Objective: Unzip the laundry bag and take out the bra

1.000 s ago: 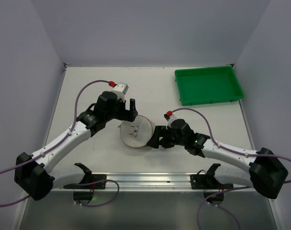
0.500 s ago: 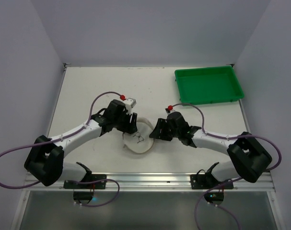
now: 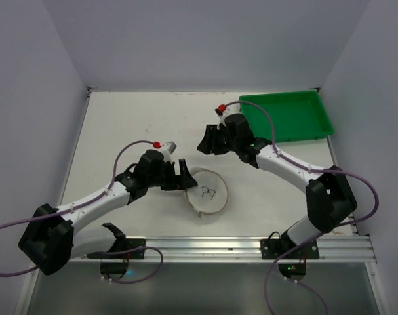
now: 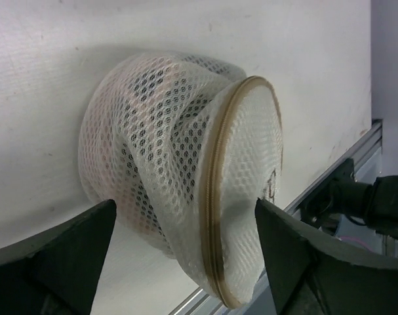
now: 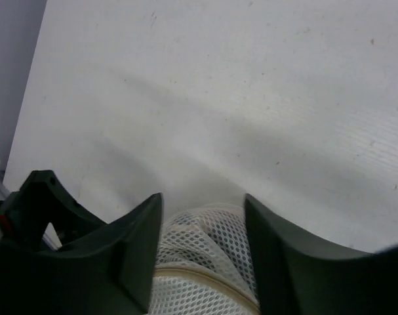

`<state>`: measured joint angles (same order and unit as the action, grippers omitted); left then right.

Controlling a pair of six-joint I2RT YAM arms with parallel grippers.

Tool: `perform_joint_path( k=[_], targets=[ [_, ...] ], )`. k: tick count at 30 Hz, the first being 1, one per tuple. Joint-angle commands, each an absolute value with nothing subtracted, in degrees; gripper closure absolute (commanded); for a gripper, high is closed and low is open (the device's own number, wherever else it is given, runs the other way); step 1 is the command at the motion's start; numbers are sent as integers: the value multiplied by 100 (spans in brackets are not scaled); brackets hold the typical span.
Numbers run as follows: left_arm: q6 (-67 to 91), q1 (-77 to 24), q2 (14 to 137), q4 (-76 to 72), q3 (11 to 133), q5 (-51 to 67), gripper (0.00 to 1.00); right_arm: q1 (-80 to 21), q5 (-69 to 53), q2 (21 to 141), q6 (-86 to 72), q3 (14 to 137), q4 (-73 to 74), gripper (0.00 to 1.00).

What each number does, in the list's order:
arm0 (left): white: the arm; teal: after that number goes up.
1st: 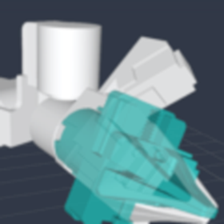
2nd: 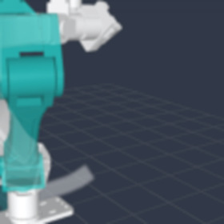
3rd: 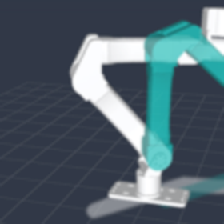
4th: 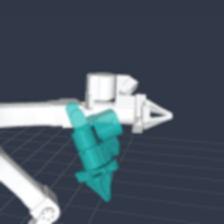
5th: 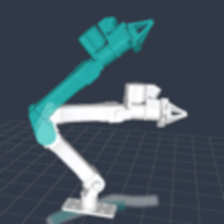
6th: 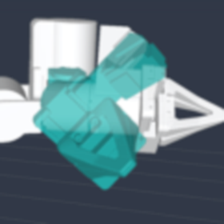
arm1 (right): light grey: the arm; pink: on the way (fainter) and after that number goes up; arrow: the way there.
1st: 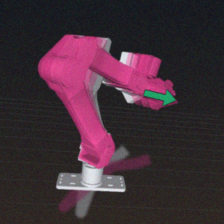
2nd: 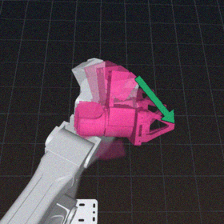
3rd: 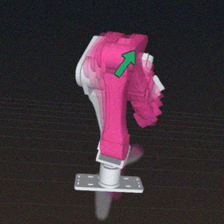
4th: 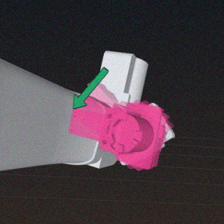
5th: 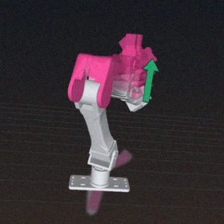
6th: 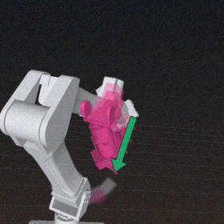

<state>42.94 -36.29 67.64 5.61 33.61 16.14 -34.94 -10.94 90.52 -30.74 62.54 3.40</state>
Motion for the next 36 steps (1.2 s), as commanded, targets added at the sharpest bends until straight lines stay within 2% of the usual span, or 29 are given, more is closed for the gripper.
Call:
perform_joint_path(
  k=[1,2,5,7,10,16,19,20,21,26,27,30,32,36],
  targets=[
    [4781,-3639,6233,632,3393,1127,7,-3428,-844,8448,-2549,6118,817,37],
    [4799,-3639,5997,789,3375,1064,4,-3419,-661,8090,-2549,6013,913,32],
    [4816,-3639,5539,1019,3305,914,4,-3419,-484,7499,-2627,5477,1107,16],
    [4764,-3639,5371,1230,3313,914,4,-3410,-474,6910,-2821,4976,1212,13],
    [4606,-3647,5282,1336,3383,1229,8,-3428,-553,6172,-3233,4317,1371,13],
    [4149,-3656,6081,1327,3875,1476,18,-3428,-1097,5283,-4086,3034,1214,15],
    [4000,-3656,6661,1143,4139,1494,29,-3437,-1344,5238,-4411,2541,836,18],
    [4008,-3665,6914,1003,4166,1442,38,-3437,-1440,5290,-4447,2444,565,19],
    [4060,-3656,7021,932,4218,1424,41,-3428,-1589,5352,-4534,2243,371,21],
    [4297,-3639,7479,475,4105,1161,68,-3410,-2011,6307,-4509,2100,-859,40],
    [4394,-3621,7497,440,4044,977,70,-3419,-2074,6485,-4457,2266,-931,42],
    [4587,-3490,7418,273,3692,809,78,-3419,-2214,7074,-4299,2635,-1142,61],
    [4675,-3280,7252,133,3367,765,82,-3419,-2171,7381,-4123,3021,-1082,69],
    [4764,-2857,7023,-69,3050,703,84,-3401,-2083,7829,-3850,3689,-906,83]
  ],
)
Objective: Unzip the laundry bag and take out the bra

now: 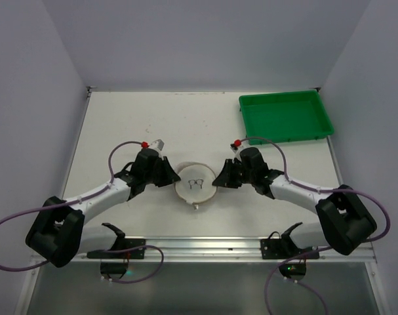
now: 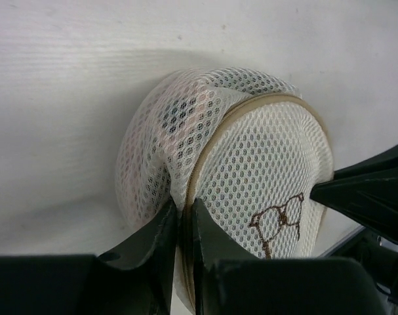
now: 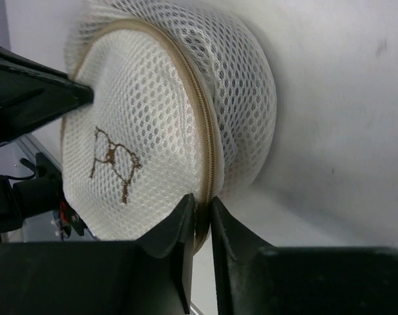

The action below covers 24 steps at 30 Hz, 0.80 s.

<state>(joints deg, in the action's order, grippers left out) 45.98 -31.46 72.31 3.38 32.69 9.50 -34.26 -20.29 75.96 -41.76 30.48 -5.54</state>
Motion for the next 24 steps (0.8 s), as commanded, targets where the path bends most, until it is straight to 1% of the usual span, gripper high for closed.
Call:
perform_joint_path(
  k=[1,2,4,5,6,7,10,12,17,20,24],
  targets=[
    [4746,-2778,6962,-131,3024,738,83,-3393,-2066,7909,-3815,3831,-870,90],
    [4720,-2673,6926,-141,3023,756,72,-3401,-2048,7988,-3797,3954,-774,94],
    [4615,-2646,6821,-18,3146,800,55,-3401,-2022,8173,-3753,4314,-695,100],
    [4588,-2646,6751,261,3199,809,39,-3401,-2013,8217,-3753,4498,-616,100],
    [4605,-2646,6672,351,3234,835,32,-3401,-2013,8253,-3762,4570,-589,100],
    [4632,-2646,6445,465,3208,870,19,-3401,-2030,8288,-3770,4623,-571,100],
    [4825,-2646,5883,755,3094,879,4,-3393,-2013,8271,-3876,4728,-580,100],
    [5035,-2663,5582,861,2989,879,2,-3401,-1943,8253,-3999,4763,-589,100],
    [5545,-2786,4738,940,2479,941,3,-3393,-1802,8279,-4367,4755,-607,100],
    [5914,-2979,4570,765,2268,896,4,-3401,-1749,8323,-4517,4781,-624,100],
    [6117,-3295,4728,519,2162,800,5,-3401,-1819,8367,-4614,4834,-607,100]
  ],
)
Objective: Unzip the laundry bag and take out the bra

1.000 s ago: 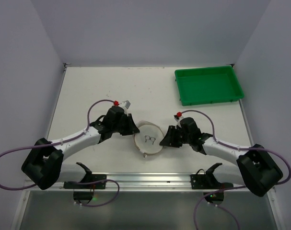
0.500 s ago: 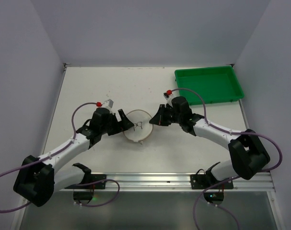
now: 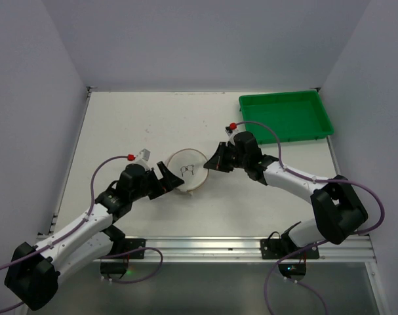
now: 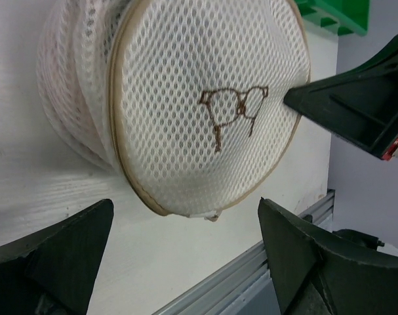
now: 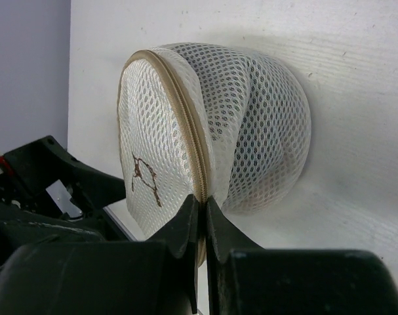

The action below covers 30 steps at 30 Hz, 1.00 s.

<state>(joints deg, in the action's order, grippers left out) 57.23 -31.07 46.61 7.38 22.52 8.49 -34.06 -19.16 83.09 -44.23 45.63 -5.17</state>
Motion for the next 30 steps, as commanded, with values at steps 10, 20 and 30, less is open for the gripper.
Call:
perform_joint_path(
  k=[10,20,30],
  targets=[
    [6653,-3673,5027,-798,1741,861,24,-3384,-1845,8332,-4632,4852,-501,100],
    [6855,-3735,5317,-1608,1363,712,33,-3366,-2162,8420,-4799,4641,-887,100],
    [6891,-3753,4791,-1644,1239,527,64,-3322,-2285,8367,-4790,4386,-1063,100]
  ],
)
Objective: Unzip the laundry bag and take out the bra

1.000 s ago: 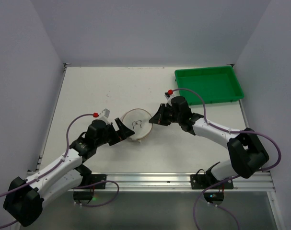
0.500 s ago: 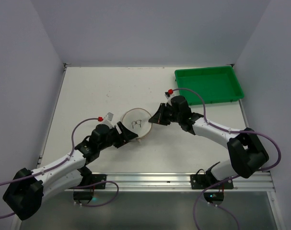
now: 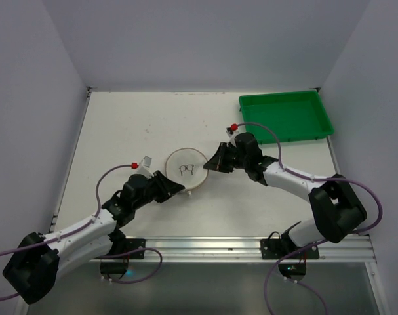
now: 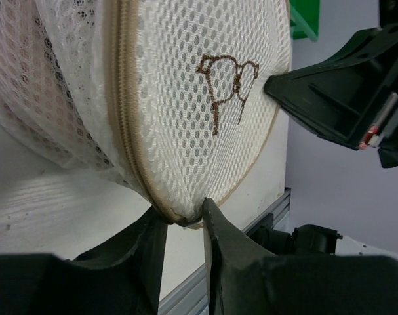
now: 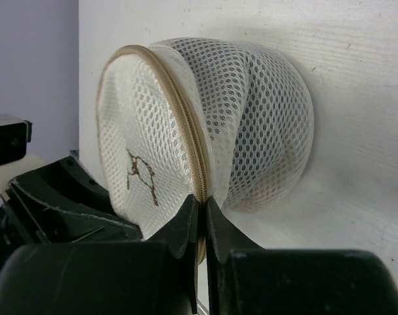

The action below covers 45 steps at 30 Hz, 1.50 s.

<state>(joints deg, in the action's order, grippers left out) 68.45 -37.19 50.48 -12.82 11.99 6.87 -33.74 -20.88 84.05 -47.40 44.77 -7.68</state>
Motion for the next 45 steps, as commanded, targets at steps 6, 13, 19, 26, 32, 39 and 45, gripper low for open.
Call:
perform_joint_path(
  k=[6,13,19,26,32,39,45],
  targets=[
    [6926,-3744,4641,-1591,1380,676,93,-3331,-2233,8209,-4474,4307,-1029,100],
    [7057,-3814,4764,-1574,1652,800,100,-3340,-1512,7165,-3780,4157,-371,55],
    [7330,-3841,4851,-1494,1810,607,100,-3743,-898,6127,-3490,3842,-27,39],
    [7593,-3841,4948,-1512,1881,378,100,-4815,-1124,5959,-4121,3297,-947,47],
    [7708,-3858,4931,-1529,1837,413,100,-5255,-1134,6502,-4351,3225,-1617,56],
    [7761,-3885,4843,-1521,1740,369,100,-5353,-1222,6934,-4395,3410,-1819,64],
    [7787,-3894,4887,-1582,1714,431,100,-5353,-1257,7268,-4421,3559,-1890,64]
  ],
)
